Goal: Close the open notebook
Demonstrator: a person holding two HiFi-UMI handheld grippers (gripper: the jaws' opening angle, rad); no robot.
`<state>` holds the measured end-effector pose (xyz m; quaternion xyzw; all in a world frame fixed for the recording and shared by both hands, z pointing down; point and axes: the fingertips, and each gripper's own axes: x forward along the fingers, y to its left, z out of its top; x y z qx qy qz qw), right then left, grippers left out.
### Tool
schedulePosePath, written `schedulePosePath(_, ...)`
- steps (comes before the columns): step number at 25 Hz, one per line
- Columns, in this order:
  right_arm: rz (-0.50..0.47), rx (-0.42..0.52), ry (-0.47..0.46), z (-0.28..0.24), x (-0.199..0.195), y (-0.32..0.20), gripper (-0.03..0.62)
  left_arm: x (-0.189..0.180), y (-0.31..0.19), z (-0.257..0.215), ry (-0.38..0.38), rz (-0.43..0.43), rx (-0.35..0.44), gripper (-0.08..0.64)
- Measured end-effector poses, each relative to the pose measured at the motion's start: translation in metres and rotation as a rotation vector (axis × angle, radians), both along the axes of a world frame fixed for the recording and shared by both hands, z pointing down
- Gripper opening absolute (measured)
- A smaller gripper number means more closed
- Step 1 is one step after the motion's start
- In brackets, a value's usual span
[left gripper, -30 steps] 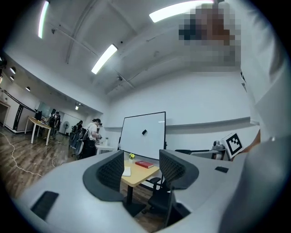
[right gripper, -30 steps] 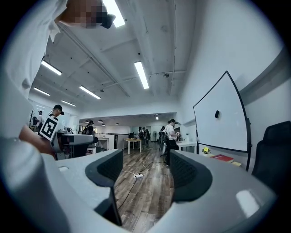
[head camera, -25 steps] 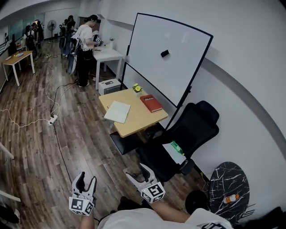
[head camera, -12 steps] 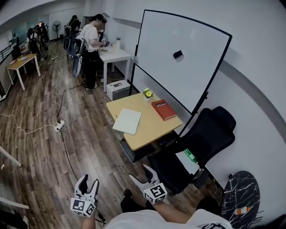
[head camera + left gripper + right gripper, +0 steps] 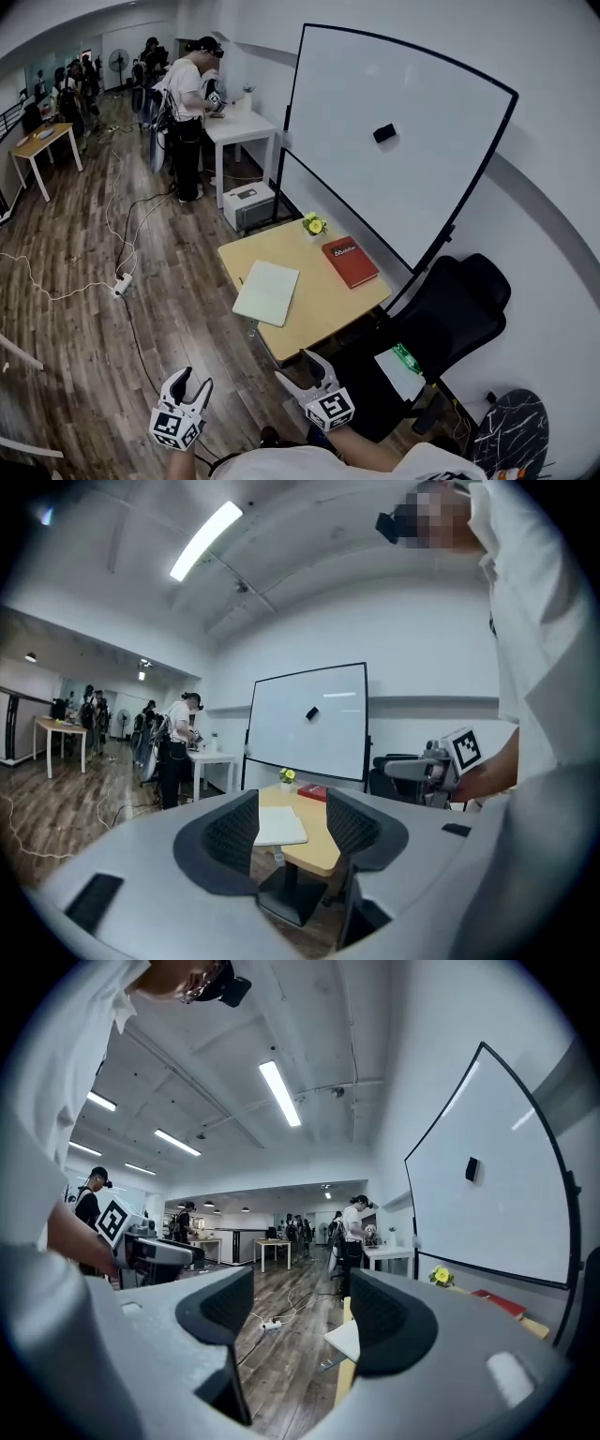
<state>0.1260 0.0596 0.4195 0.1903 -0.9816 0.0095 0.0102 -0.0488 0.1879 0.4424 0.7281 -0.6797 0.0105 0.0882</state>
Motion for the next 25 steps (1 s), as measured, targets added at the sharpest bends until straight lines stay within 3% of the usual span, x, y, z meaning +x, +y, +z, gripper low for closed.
schedulePosePath(6,0.027,-0.026,-0.008,0.007,-0.011,-0.042,0.325,-0.011,-0.052,-0.004,-0.05,0.054,-0.019,0.218)
schedulePosePath(12,0.084,-0.037,-0.011,0.015,-0.025,-0.079,0.325,-0.024,-0.108,0.016,-0.266,0.177,-0.091,0.218)
schedulePosePath(18,0.192,-0.084,0.049,0.043,-0.044,-0.119,0.324,-0.054,-0.172,0.061,-0.306,0.3,-0.142,0.219)
schedulePosePath(25,0.334,-0.125,0.108,0.069,-0.08,-0.166,0.324,-0.073,-0.237,0.135,-0.606,0.608,-0.247,0.218)
